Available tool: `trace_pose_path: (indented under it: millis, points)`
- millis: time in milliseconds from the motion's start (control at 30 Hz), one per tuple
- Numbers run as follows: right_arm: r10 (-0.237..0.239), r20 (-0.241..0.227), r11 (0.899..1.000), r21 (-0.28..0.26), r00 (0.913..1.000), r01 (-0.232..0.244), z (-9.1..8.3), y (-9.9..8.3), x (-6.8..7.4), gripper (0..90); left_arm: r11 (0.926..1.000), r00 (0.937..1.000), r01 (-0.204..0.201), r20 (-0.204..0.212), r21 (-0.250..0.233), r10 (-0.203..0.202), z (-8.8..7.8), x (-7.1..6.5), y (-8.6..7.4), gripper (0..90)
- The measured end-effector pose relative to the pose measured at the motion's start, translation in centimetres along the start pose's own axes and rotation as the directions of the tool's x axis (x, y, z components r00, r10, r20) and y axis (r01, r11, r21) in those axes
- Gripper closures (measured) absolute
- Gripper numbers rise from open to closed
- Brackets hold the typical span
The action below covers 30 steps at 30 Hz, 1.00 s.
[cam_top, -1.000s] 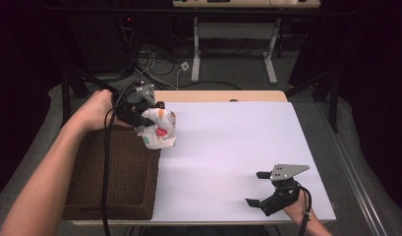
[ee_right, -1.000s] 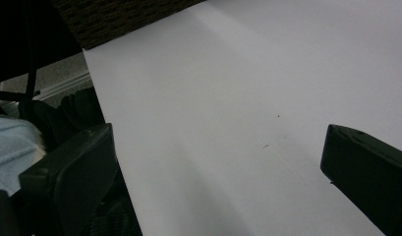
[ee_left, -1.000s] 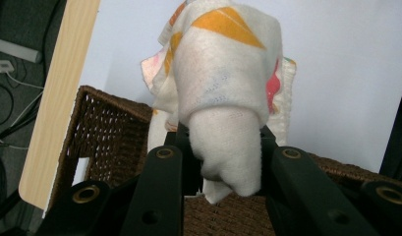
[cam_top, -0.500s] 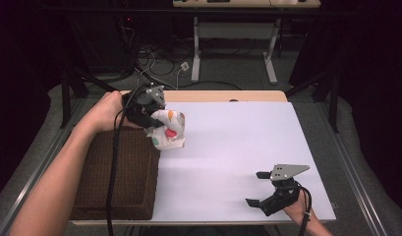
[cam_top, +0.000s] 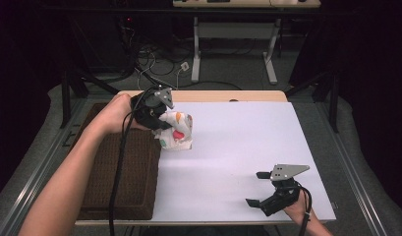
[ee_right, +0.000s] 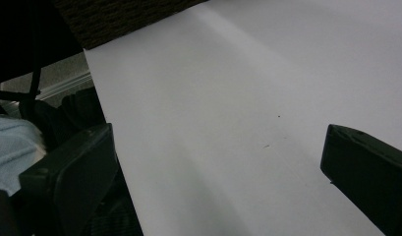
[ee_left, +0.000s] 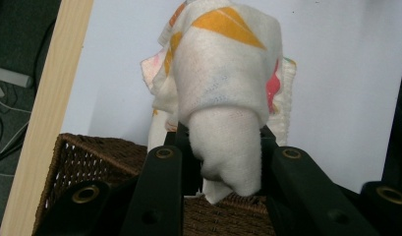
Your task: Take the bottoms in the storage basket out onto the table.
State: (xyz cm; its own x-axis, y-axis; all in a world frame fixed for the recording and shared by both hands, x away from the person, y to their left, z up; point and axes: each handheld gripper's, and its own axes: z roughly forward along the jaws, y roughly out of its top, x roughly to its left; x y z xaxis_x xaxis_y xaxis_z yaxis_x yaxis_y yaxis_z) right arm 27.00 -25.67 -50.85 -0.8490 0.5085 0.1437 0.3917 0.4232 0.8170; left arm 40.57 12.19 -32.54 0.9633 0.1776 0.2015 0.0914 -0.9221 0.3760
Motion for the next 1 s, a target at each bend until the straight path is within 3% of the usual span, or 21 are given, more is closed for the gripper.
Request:
trace_pose_path:
  millis: [1000]
  points:
    - [0.0, 0.001, 1.0, 0.0, 1.0, 0.0, 0.0, 0.0, 0.0, 0.1, 0.9999, 0.9998, -0.011, 0.013, -0.007, 0.012, 2.7, -1.1, 1.1, 74.8]
